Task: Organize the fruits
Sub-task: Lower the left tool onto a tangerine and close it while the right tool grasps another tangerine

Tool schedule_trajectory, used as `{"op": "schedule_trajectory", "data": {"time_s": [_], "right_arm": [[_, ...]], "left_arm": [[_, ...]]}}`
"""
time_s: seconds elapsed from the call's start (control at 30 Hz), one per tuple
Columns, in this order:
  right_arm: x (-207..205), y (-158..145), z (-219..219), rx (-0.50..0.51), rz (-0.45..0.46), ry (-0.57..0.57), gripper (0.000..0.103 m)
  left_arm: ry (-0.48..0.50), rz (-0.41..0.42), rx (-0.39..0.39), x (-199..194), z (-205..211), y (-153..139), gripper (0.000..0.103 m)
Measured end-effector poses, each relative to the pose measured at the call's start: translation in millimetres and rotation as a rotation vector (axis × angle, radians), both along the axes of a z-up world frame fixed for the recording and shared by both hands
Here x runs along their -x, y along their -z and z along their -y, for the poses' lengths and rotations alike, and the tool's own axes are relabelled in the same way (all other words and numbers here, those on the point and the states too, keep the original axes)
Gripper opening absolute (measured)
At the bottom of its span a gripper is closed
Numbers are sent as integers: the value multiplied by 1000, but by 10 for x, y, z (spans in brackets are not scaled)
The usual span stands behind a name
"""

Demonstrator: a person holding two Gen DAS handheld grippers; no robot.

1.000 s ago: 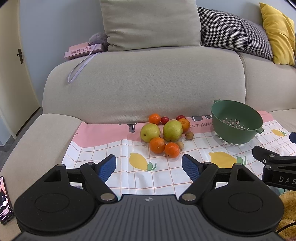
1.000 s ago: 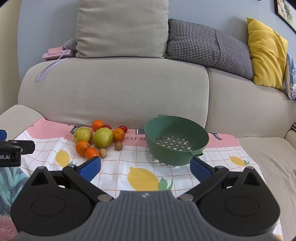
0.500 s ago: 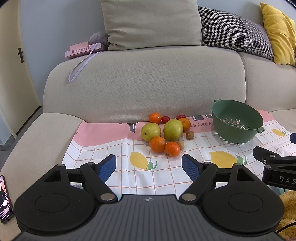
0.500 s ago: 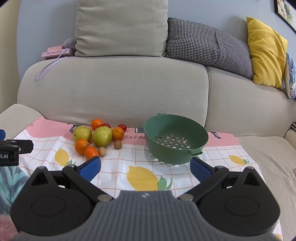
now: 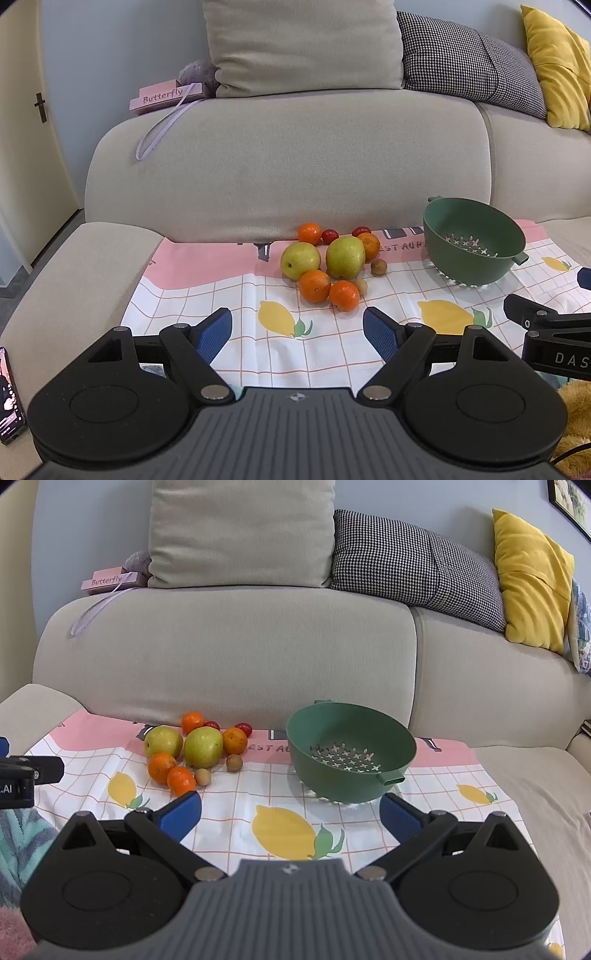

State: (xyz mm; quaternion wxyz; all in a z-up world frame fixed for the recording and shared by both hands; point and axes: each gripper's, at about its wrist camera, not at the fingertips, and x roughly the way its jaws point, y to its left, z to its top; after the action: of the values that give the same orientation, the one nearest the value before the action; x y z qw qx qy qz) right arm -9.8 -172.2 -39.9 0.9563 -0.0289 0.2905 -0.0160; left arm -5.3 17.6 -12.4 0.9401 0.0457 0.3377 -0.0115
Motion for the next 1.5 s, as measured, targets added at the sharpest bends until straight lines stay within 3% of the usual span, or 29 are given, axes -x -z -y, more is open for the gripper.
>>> {"op": "schedule_trajectory", "data": {"time_s": [0.2,0.37,0.5,0.73,0.87,1.13,1.4,1.5], "right_arm": [[-27,17,-16,-9,-3,-22,99],[-45,65,-47,-14,-1,-57,98],[-115,112,-86,-29,-17,-75,84],[-293,238,-153,-65,-73,-116,70],[-425,347,-209,-73,-128,-147,69],[-730,460,-383,-48,-177,-224,69],[-1099,579,-549,-44,-209,-276,68],[-1220,629,-619,-35,-214,-299,68]], "left_arm": [[22,-11,34,-51,-22,2,88],[33,-25,69,-98,-62,7,69],[44,-36,81,-150,-87,26,64],[35,-75,93,-305,-125,104,64],[39,-89,68,-405,-133,163,64],[64,-60,-121,-683,-129,222,66],[108,-72,-134,-1007,-235,343,74],[96,-106,-98,-1149,-289,409,74]]}}
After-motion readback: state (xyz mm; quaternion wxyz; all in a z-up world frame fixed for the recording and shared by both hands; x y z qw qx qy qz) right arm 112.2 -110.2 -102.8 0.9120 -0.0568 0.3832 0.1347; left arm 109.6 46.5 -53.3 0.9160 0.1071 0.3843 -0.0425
